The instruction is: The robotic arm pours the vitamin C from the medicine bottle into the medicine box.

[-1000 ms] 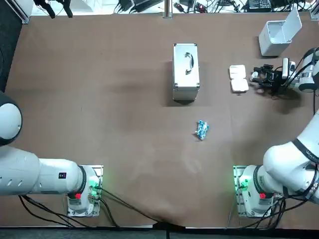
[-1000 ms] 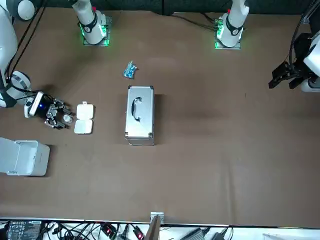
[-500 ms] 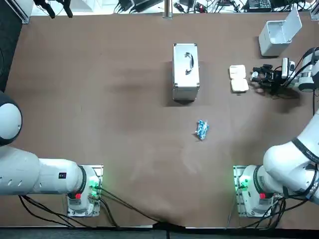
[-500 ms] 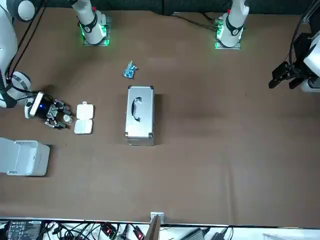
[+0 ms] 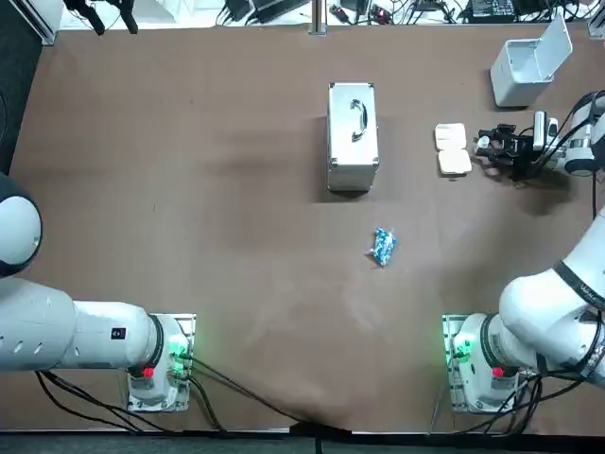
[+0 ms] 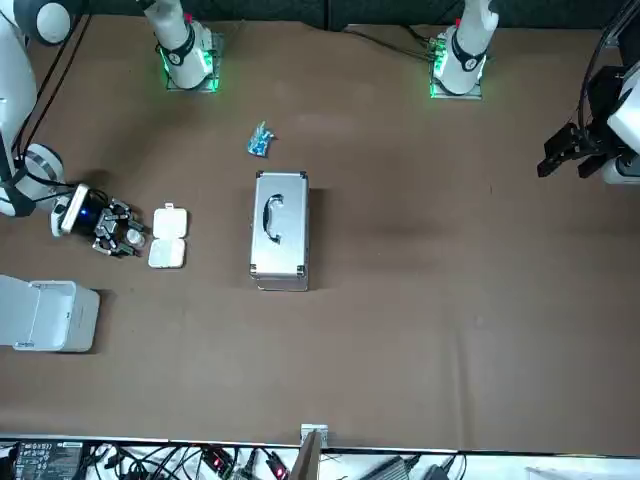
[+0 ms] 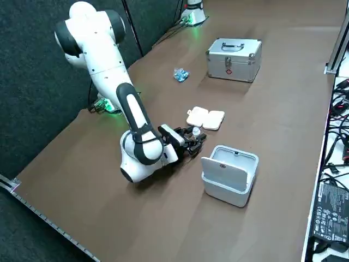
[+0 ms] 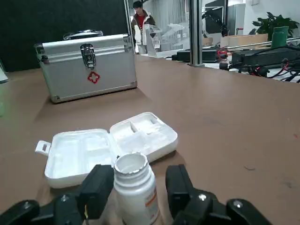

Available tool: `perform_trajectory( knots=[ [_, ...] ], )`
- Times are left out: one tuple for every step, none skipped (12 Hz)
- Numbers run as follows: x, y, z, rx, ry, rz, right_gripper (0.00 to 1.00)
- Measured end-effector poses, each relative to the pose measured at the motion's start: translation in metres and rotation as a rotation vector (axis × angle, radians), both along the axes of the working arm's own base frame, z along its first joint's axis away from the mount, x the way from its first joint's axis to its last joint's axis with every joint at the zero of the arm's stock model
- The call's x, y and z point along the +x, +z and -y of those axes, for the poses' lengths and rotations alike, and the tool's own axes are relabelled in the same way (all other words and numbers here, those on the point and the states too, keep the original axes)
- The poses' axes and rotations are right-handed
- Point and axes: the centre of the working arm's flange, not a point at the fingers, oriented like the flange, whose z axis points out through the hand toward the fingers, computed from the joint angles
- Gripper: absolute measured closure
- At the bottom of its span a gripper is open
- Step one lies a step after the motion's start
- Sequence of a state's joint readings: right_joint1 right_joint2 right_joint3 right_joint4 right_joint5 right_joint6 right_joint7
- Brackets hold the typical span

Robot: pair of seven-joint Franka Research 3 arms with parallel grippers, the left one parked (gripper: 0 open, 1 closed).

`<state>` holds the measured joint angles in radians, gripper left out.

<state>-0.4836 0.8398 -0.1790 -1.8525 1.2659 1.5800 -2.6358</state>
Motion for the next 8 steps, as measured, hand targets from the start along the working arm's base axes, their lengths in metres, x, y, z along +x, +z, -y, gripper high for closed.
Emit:
perform_trajectory(
  knots=[
    [0.0, 0.0, 0.0, 0.0, 0.0, 0.0, 0.3],
    [0.0, 0.0, 0.0, 0.0, 0.0, 0.0, 0.35],
    [0.0, 0.0, 0.0, 0.0, 0.0, 0.0, 0.39],
    [0.0, 0.0, 0.0, 0.0, 0.0, 0.0, 0.39],
    [0.0, 0.0, 0.0, 0.0, 0.0, 0.0, 0.45],
    [0.0001, 0.0, 0.0, 0.0, 0.0, 0.0, 0.46],
    [0.0001, 0.0, 0.0, 0.0, 0.0, 0.0, 0.48],
    [0.0002, 0.0, -0.0001, 0.0, 0.001, 0.0, 0.5]
  ],
)
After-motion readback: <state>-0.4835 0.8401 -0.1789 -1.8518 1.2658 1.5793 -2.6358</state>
